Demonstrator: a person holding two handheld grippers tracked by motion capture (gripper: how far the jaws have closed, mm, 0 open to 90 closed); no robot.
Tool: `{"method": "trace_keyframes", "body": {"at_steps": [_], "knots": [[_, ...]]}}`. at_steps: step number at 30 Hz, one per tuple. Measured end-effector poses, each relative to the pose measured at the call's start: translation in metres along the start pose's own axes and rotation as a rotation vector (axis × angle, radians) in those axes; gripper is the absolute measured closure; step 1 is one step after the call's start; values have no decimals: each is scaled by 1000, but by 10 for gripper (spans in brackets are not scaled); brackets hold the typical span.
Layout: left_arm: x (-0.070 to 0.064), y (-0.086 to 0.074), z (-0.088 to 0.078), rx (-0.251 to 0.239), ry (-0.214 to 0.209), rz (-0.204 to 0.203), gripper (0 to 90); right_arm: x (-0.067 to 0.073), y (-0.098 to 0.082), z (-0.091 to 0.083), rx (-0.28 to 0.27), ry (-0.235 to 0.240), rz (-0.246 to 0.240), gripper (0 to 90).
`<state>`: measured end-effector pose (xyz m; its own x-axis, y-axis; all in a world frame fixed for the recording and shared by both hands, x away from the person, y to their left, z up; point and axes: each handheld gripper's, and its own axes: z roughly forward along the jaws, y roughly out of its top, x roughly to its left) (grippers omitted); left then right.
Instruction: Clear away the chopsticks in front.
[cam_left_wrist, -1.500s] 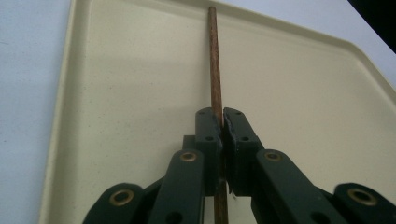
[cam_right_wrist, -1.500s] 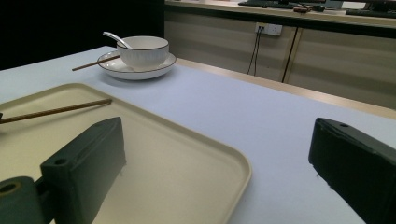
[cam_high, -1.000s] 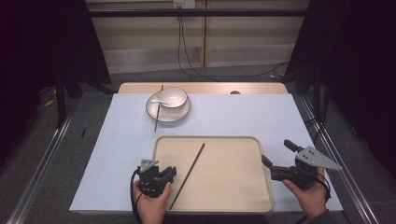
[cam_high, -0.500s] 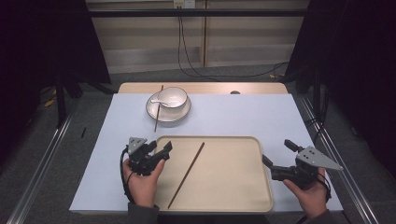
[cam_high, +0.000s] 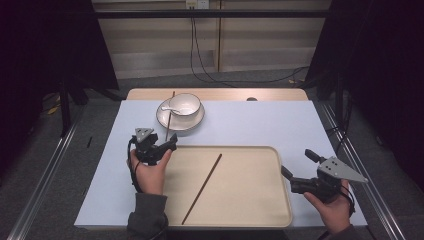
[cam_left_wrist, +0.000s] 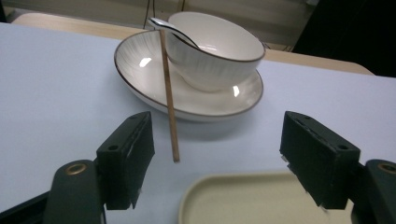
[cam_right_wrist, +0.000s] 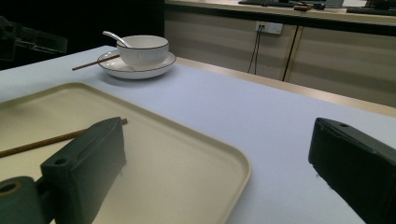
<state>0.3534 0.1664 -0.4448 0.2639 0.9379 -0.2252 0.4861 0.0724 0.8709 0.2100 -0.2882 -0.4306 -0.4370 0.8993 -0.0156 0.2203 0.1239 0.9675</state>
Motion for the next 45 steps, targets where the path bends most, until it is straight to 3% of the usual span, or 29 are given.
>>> {"method": "trace_keyframes", "body": {"at_steps": [6,9,13,15,18,21,24,30,33,38,42,45], "knots": [[8,12,19,-3,38,31,249,0,0,0,-1,-1,0,36],[13,17,31,11,74,75,248,0,0,0,-1,-1,0,36],[20,23,46,9,81,110,252,0,0,-1,1,1,4,36],[21,25,56,33,83,113,290,0,0,0,3,1,-2,36],[26,22,71,83,105,152,378,0,0,0,-1,2,-3,36],[29,20,80,79,122,179,414,0,1,-1,0,6,3,36],[31,19,88,81,117,174,435,-1,0,-1,0,0,5,36],[36,21,96,107,133,204,481,-1,0,-2,-1,3,4,37],[39,23,96,112,132,177,547,-1,0,-2,1,0,2,36],[38,26,96,108,142,207,590,-1,0,-1,3,11,0,37],[36,28,100,121,110,221,612,0,0,0,3,8,-1,37],[36,29,105,138,114,222,645,-1,-1,0,5,11,0,36]]}}
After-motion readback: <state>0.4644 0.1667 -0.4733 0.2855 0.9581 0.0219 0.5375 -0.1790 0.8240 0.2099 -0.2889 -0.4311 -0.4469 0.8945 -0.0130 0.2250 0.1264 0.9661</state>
